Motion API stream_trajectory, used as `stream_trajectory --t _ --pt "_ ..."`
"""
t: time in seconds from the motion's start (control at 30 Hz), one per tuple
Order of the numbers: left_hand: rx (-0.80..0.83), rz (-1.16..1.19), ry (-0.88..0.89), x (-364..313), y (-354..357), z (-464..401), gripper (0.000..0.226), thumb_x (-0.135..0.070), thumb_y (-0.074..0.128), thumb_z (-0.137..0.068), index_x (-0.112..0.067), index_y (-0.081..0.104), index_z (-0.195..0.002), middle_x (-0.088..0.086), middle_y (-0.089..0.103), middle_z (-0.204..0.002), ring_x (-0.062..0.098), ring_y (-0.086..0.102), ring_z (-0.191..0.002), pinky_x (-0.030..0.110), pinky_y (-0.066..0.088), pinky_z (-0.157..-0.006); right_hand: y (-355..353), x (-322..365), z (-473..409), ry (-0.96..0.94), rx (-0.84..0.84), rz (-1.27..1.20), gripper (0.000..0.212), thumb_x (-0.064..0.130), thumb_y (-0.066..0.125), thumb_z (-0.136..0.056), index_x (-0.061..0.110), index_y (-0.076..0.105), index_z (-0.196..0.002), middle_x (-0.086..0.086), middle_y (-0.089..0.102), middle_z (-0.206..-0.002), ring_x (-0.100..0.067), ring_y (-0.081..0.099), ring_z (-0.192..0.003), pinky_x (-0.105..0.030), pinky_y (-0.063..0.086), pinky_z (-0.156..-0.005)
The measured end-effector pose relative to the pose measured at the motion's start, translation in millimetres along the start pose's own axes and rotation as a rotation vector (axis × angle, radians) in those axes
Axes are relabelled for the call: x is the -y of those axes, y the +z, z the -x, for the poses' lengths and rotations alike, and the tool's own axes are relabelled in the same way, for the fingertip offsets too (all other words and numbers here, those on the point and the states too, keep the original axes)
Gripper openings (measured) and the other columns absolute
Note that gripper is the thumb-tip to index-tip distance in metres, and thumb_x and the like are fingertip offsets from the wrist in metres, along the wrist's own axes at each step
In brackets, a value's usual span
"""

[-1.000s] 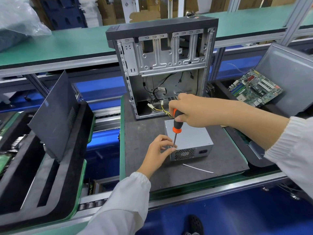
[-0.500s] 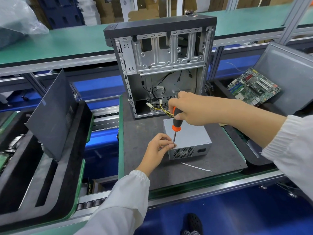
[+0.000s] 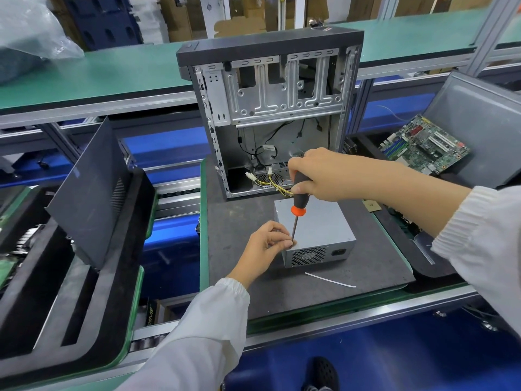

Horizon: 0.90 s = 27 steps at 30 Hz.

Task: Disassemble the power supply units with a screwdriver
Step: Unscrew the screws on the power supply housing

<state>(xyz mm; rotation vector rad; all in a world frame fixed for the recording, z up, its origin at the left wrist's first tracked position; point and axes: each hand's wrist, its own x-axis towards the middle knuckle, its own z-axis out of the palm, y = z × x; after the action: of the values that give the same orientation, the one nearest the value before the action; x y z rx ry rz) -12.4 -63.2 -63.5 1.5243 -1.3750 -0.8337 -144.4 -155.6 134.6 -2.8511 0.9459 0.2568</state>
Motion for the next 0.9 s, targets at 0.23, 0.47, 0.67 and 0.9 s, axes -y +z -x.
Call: stream_trajectory --t 0.23,0.47,0.67,0.9 --pt "0.032 0.001 0.004 2.5 -3.2 0.8 0.011 -0.009 0.067 -0.090 -0.011 0.077 -0.093 -0.001 0.060 -0.105 0.021 0.062 -0.102 0.044 0.051 -0.094 1.7 4.8 0.6 -0.126 0.020 0.016 0.013 0.030 0.053 -0.096 0.022 0.048 -0.104 0.001 0.039 -0.096 -0.025 0.050 -0.092 -0.037 0.043 -0.076" --pt "0.110 0.031 0.076 -13.1 -15.0 -3.7 0.018 -0.010 0.066 -0.091 -0.026 0.074 -0.094 0.001 0.069 -0.108 0.014 0.062 -0.102 0.026 0.051 -0.089 -10.9 4.8 1.1 -0.350 0.127 -0.018 0.031 0.003 0.061 -0.086 0.031 0.053 -0.096 0.009 0.042 -0.103 -0.015 0.048 -0.094 -0.033 0.044 -0.079" --pt "0.124 0.107 -0.017 -18.2 -7.3 -5.4 0.012 -0.003 0.063 -0.092 0.001 0.074 -0.092 0.009 0.073 -0.096 0.013 0.069 -0.085 0.026 0.055 -0.086 -10.9 5.0 -2.7 -0.185 -0.042 0.011 0.057 0.075 0.045 -0.079 0.025 0.052 -0.106 0.009 0.052 -0.077 -0.004 0.052 -0.067 -0.027 0.038 -0.057" --pt "0.141 0.095 -0.020 -21.6 -9.6 -9.4 0.011 -0.004 0.068 -0.088 -0.011 0.076 -0.084 0.009 0.075 -0.095 0.025 0.069 -0.090 0.031 0.055 -0.088 -6.3 4.2 -7.0 -0.096 0.002 0.176 0.042 0.055 0.038 -0.096 0.015 0.047 -0.087 0.002 0.054 -0.056 -0.013 0.053 -0.053 -0.028 0.033 -0.048"
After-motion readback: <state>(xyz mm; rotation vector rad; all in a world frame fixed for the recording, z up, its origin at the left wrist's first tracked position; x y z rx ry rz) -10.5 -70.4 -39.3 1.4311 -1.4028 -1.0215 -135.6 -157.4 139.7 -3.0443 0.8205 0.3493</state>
